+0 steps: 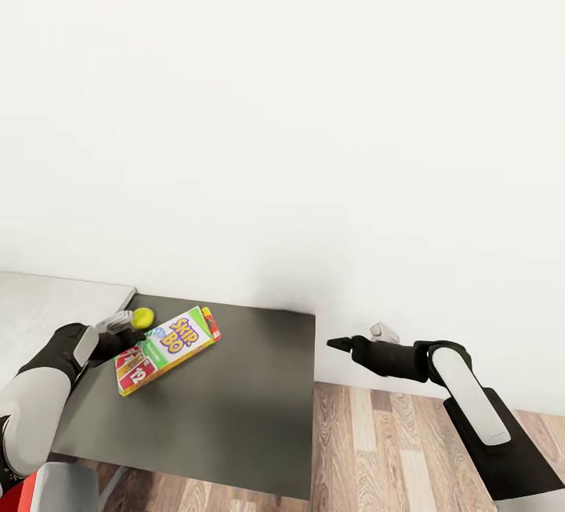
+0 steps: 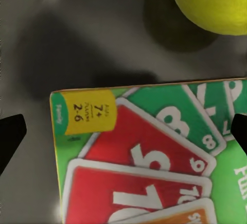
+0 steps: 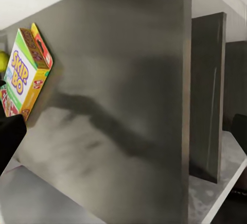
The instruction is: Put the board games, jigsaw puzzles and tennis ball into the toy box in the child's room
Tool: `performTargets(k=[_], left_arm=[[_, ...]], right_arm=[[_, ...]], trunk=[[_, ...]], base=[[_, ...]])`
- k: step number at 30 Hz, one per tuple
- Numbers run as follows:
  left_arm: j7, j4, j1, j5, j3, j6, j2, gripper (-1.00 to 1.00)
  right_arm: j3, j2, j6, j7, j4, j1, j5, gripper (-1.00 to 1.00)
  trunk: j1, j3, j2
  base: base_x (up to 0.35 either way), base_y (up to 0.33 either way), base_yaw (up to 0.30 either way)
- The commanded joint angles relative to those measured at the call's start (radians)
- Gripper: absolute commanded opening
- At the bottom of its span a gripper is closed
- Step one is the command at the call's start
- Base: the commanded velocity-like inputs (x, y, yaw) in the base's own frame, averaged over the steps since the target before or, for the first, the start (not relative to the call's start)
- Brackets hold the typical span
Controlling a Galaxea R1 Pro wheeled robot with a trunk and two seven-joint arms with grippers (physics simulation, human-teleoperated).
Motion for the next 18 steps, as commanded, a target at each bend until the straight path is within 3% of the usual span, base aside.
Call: performTargets(k=[1,18], left_arm=[[-0.002,0.018,0.000,-0.017,0.005,0.004,-0.001,1.00],[-0.002,0.018,0.000,-0.017,0.005,0.004,-0.001,1.00]], right_arm=[[0.001,-0.001,0.000,-0.011,0.002,-0.001,-0.009,1.00],[0.002,0.000,0.000,-0.013,-0.001,-0.001,-0.009,1.00]], trunk=[[0.001,-0.002,-0.001],[0.001,-0.002,-0.001]], base=[[0.000,0.000,0.000],[0.000,0.000,0.000]])
